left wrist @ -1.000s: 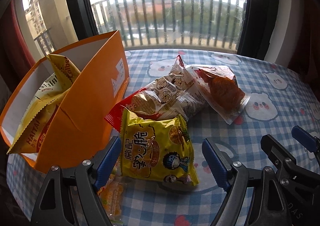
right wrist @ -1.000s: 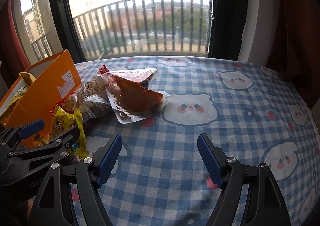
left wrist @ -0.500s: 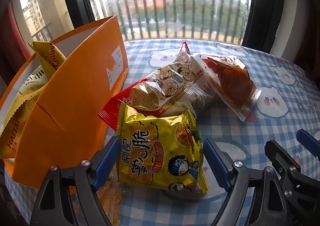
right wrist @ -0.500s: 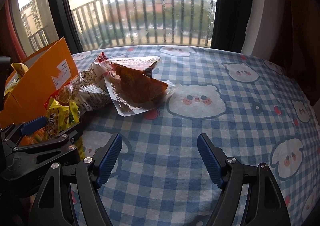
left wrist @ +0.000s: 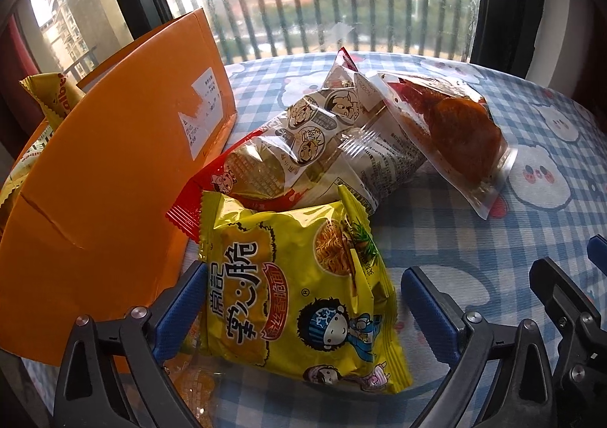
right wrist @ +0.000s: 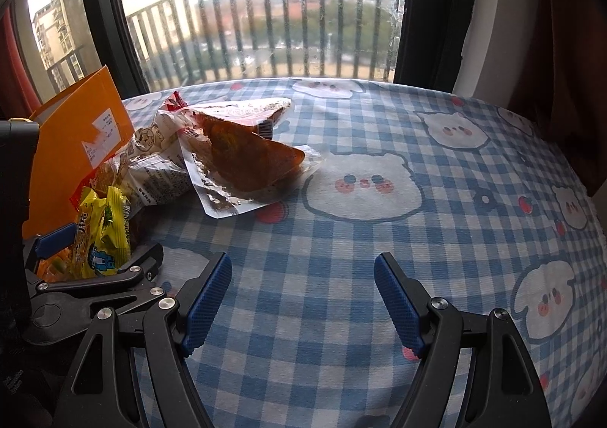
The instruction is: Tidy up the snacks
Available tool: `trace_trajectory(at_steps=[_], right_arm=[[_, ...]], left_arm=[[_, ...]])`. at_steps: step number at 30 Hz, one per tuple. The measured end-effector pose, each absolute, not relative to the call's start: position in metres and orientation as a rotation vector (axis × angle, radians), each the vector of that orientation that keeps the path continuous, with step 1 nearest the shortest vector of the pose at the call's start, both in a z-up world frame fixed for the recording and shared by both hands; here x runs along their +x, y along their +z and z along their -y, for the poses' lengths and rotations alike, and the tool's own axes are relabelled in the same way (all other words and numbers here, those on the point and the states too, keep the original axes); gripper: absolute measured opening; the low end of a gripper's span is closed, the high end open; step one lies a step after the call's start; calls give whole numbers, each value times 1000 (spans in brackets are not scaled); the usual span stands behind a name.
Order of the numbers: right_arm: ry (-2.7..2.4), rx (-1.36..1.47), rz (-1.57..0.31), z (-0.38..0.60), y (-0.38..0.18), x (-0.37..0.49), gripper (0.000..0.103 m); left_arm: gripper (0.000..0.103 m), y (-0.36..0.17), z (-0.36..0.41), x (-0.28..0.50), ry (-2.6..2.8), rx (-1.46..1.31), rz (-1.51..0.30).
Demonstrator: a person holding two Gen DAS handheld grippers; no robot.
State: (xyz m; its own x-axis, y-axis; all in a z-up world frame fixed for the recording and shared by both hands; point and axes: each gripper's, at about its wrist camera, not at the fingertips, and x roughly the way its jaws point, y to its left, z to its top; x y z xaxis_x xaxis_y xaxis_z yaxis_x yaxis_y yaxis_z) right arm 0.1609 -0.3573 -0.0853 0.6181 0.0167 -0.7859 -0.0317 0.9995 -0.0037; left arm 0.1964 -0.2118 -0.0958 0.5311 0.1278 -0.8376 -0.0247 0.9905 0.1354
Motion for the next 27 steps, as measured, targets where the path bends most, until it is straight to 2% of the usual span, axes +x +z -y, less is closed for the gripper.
trace_trajectory(at_steps=[3, 5, 6, 8, 27], right_arm=[[36, -14, -903, 358, -86, 161, 80], [45, -13, -908, 357, -87, 162, 80], [48, -15, -909, 357, -88, 162, 80], [55, -17, -907, 355, -88, 162, 80], [73, -44, -837, 347, -57, 169, 80]], left_arm=[[98, -96, 210, 198, 96, 97, -1008], [78, -94, 206, 198, 113, 77, -1003], [78, -93, 202, 198, 101, 52, -1005], [69, -91, 200, 198, 106, 41, -1005], [67, -53, 206, 201, 98, 46, -943]])
